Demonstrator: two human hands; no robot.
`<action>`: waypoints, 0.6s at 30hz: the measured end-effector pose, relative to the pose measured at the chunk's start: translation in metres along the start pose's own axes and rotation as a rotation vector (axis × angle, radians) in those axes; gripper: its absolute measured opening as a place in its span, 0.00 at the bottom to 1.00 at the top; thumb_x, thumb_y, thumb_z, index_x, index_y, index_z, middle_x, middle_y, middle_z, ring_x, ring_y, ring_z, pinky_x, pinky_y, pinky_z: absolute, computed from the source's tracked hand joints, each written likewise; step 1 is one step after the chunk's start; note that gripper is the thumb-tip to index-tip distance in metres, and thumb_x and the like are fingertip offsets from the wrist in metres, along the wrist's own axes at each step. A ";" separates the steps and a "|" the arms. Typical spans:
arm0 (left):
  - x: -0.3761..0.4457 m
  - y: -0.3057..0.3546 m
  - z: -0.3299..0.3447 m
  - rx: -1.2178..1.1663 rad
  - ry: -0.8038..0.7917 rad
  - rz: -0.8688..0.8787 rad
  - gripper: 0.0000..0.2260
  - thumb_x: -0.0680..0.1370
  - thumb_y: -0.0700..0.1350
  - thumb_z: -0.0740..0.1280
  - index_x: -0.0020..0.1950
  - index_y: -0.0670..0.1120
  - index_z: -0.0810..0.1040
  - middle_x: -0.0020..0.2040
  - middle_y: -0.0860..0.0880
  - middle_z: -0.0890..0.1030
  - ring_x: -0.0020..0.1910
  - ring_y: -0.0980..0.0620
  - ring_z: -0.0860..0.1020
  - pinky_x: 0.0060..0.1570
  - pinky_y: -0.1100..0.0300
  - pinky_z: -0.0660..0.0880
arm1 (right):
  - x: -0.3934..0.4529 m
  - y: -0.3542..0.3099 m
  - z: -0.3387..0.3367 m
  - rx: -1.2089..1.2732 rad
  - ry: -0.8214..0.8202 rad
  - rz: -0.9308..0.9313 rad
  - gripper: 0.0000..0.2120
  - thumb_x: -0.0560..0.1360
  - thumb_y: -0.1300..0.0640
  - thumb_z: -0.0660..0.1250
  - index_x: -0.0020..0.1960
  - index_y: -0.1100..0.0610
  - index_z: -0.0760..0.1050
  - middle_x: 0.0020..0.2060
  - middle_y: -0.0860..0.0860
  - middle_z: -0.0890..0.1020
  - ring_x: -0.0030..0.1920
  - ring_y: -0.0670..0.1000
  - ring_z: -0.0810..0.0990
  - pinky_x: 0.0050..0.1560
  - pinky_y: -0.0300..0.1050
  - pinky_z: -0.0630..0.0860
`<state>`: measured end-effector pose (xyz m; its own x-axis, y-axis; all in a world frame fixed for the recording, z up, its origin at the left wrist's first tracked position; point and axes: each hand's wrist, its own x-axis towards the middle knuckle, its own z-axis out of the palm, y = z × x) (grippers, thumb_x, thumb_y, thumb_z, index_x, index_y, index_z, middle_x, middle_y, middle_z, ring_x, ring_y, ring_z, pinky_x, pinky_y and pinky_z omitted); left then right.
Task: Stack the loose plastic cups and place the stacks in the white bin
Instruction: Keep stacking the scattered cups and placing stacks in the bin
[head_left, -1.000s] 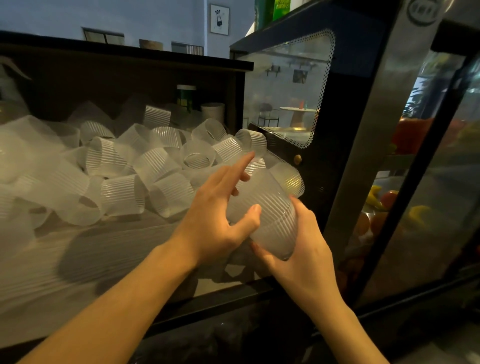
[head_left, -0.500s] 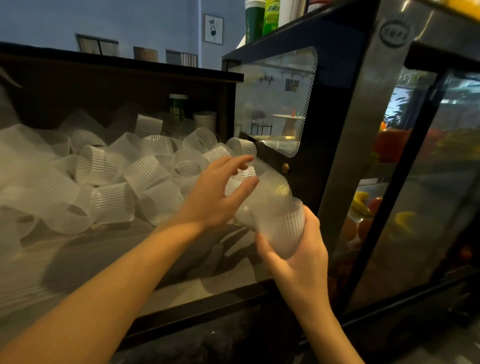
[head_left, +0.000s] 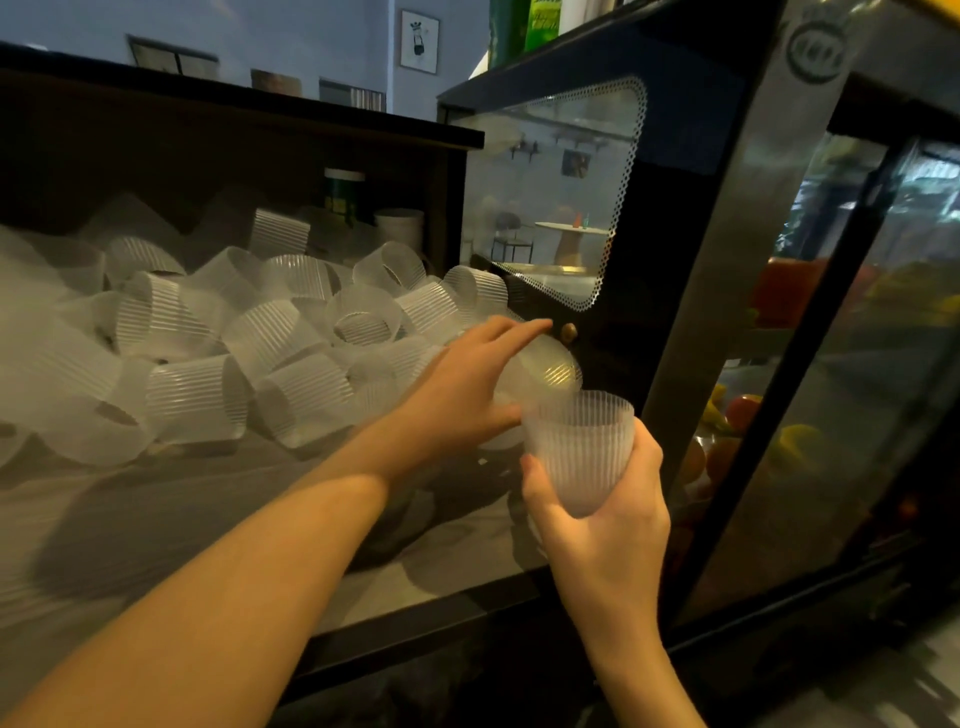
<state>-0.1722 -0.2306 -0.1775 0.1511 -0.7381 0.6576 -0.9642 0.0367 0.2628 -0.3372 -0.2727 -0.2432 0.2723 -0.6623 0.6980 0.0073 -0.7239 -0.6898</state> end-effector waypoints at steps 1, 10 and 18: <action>0.000 0.000 -0.003 -0.032 0.036 -0.022 0.35 0.74 0.49 0.74 0.77 0.48 0.63 0.65 0.49 0.72 0.61 0.54 0.70 0.60 0.64 0.70 | 0.000 0.000 0.000 -0.001 -0.010 0.001 0.38 0.67 0.40 0.71 0.72 0.50 0.62 0.59 0.44 0.72 0.58 0.43 0.74 0.50 0.37 0.79; -0.010 0.008 -0.045 -0.186 0.276 -0.244 0.34 0.72 0.64 0.64 0.75 0.52 0.65 0.59 0.57 0.70 0.53 0.63 0.72 0.47 0.74 0.71 | 0.001 -0.002 -0.001 -0.023 -0.172 0.001 0.40 0.66 0.37 0.72 0.72 0.48 0.61 0.60 0.40 0.70 0.58 0.41 0.72 0.49 0.43 0.81; -0.040 0.028 -0.044 -0.458 0.164 -0.221 0.33 0.69 0.66 0.65 0.73 0.60 0.64 0.58 0.68 0.71 0.59 0.64 0.75 0.54 0.61 0.79 | 0.001 -0.003 -0.001 -0.057 -0.257 -0.042 0.41 0.64 0.33 0.68 0.72 0.45 0.59 0.60 0.40 0.70 0.58 0.41 0.73 0.49 0.44 0.81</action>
<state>-0.1956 -0.1704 -0.1656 0.4073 -0.6480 0.6436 -0.7171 0.2095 0.6647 -0.3378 -0.2714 -0.2402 0.5083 -0.5657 0.6493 -0.0286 -0.7646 -0.6438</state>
